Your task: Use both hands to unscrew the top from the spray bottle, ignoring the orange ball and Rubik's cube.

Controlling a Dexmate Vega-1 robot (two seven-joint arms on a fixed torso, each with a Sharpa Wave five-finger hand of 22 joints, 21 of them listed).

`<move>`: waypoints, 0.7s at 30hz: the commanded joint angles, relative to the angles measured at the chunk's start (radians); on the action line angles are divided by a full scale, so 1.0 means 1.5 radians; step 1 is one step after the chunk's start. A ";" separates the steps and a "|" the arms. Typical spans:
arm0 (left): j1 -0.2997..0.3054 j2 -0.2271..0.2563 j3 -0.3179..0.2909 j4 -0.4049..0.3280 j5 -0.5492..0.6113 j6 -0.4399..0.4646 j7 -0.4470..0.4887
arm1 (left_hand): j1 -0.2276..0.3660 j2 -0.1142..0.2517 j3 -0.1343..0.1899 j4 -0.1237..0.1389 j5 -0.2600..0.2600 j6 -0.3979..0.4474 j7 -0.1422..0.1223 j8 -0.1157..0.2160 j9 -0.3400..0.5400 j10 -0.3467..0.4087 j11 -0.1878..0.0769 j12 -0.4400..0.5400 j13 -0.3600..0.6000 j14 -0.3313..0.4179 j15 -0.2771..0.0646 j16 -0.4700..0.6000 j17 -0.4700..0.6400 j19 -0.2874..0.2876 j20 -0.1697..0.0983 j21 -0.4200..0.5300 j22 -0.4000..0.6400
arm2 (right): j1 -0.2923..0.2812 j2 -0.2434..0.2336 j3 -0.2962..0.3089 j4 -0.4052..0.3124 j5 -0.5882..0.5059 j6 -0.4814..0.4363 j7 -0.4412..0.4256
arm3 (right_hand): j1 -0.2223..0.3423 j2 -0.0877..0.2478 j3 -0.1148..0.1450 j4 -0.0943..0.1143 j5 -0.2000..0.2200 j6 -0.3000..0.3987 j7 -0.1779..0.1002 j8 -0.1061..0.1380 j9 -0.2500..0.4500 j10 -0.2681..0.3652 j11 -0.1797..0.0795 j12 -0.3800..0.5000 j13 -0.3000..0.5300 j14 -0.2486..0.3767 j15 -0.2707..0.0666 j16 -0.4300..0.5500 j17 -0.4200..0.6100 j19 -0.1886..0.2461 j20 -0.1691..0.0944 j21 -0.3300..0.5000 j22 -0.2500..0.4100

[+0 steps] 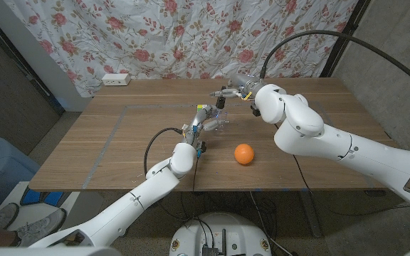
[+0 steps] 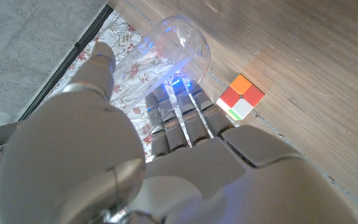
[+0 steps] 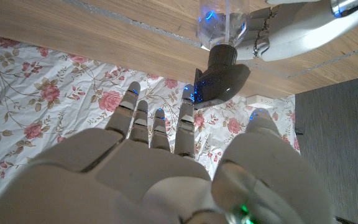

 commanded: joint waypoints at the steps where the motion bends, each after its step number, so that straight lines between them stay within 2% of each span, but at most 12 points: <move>1: -0.004 -0.003 -0.001 0.011 -0.008 -0.010 -0.005 | -0.098 0.105 0.039 0.036 -0.001 0.036 0.008 0.005 0.002 0.015 -0.012 0.004 0.003 0.005 -0.039 -0.003 0.001 0.004 0.000 0.001 0.003 | 0.006 0.010 -0.001 0.015 0.004 0.004 0.007 | 0.028 0.004 0.012 -0.021 0.009 -0.004 -0.003 0.003 0.003 -0.003 0.000 0.001 0.000 -0.001 0.002 -0.005 -0.001 -0.001 -0.002 0.002 0.004; 2: -0.004 -0.003 -0.001 0.011 -0.008 -0.008 -0.005 | -0.099 0.105 0.040 0.037 -0.001 0.036 0.008 0.005 0.002 0.015 -0.013 0.004 0.003 0.005 -0.039 -0.003 0.000 0.004 -0.001 0.001 0.003 | 0.004 0.011 0.003 0.016 0.009 0.007 0.005 | 0.030 0.005 0.013 -0.022 0.010 -0.005 -0.003 0.003 0.003 -0.003 0.000 0.001 0.000 -0.001 0.002 -0.005 -0.001 -0.001 -0.002 0.002 0.004; 3: -0.005 -0.003 -0.001 0.013 -0.009 -0.013 -0.005 | -0.099 0.105 0.040 0.037 -0.001 0.035 0.008 0.005 0.002 0.014 -0.013 0.003 0.003 0.005 -0.039 -0.003 0.001 0.004 0.000 0.001 0.003 | 0.003 0.011 0.005 0.017 0.012 0.010 0.003 | 0.052 0.014 0.027 -0.040 0.017 -0.006 -0.003 0.003 0.005 -0.002 -0.001 0.002 0.000 -0.001 0.003 -0.005 -0.002 0.001 -0.002 0.003 0.004; 10: -0.007 -0.002 -0.001 0.014 -0.009 -0.013 -0.008 | -0.100 0.105 0.040 0.037 -0.001 0.036 0.008 0.005 0.002 0.016 -0.011 0.004 0.003 0.005 -0.039 -0.003 0.000 0.004 0.000 0.001 0.003 | -0.004 0.013 0.019 0.020 0.030 0.022 -0.004 | 0.070 0.026 0.040 -0.055 0.028 -0.006 -0.009 0.004 0.006 -0.004 -0.004 0.002 0.000 0.000 0.002 -0.005 -0.004 0.003 -0.003 0.003 0.004; 12: -0.007 -0.002 -0.001 0.012 -0.009 -0.006 -0.007 | -0.100 0.105 0.040 0.037 -0.001 0.036 0.008 0.005 0.002 0.015 -0.011 0.003 0.003 0.005 -0.039 -0.003 0.001 0.004 0.000 0.001 0.003 | -0.007 0.013 0.025 0.020 0.037 0.023 -0.007 | 0.088 0.034 0.052 -0.070 0.039 -0.006 -0.012 0.004 0.007 -0.004 -0.006 0.002 0.000 0.000 0.002 -0.006 -0.005 0.004 -0.003 0.003 0.003; 14: -0.008 -0.002 -0.001 0.014 -0.010 -0.012 -0.010 | -0.100 0.105 0.041 0.037 -0.001 0.035 0.007 0.004 0.002 0.015 -0.011 0.003 0.003 0.005 -0.039 -0.004 0.000 0.004 0.000 0.001 0.003 | -0.010 0.011 0.031 0.018 0.047 0.028 -0.009 | 0.097 0.037 0.058 -0.077 0.045 -0.007 -0.014 0.004 0.007 -0.004 -0.006 0.002 0.000 -0.001 0.001 -0.007 -0.006 0.004 -0.003 0.003 0.003; 19: -0.008 -0.002 0.000 0.013 -0.011 -0.009 -0.010 | -0.101 0.106 0.041 0.037 -0.001 0.037 0.007 0.005 0.002 0.015 -0.012 0.003 0.004 0.005 -0.039 -0.003 0.001 0.004 0.000 0.001 0.003 | -0.016 0.007 0.043 0.016 0.065 0.033 -0.015 | 0.106 0.040 0.064 -0.084 0.052 -0.007 -0.016 0.004 0.008 -0.004 -0.009 0.002 0.000 0.000 0.001 -0.007 -0.007 0.005 -0.004 0.003 0.003; 21: -0.007 -0.001 0.000 0.015 -0.012 -0.015 -0.012 | -0.101 0.106 0.041 0.037 -0.001 0.036 0.007 0.005 0.002 0.015 -0.012 0.003 0.004 0.004 -0.040 -0.004 0.001 0.004 0.000 0.001 0.003 | -0.019 0.007 0.049 0.015 0.074 0.034 -0.018 | 0.117 0.044 0.071 -0.091 0.059 -0.007 -0.017 0.004 0.008 -0.004 -0.009 0.002 0.000 0.000 0.000 -0.007 -0.008 0.006 -0.004 0.003 0.003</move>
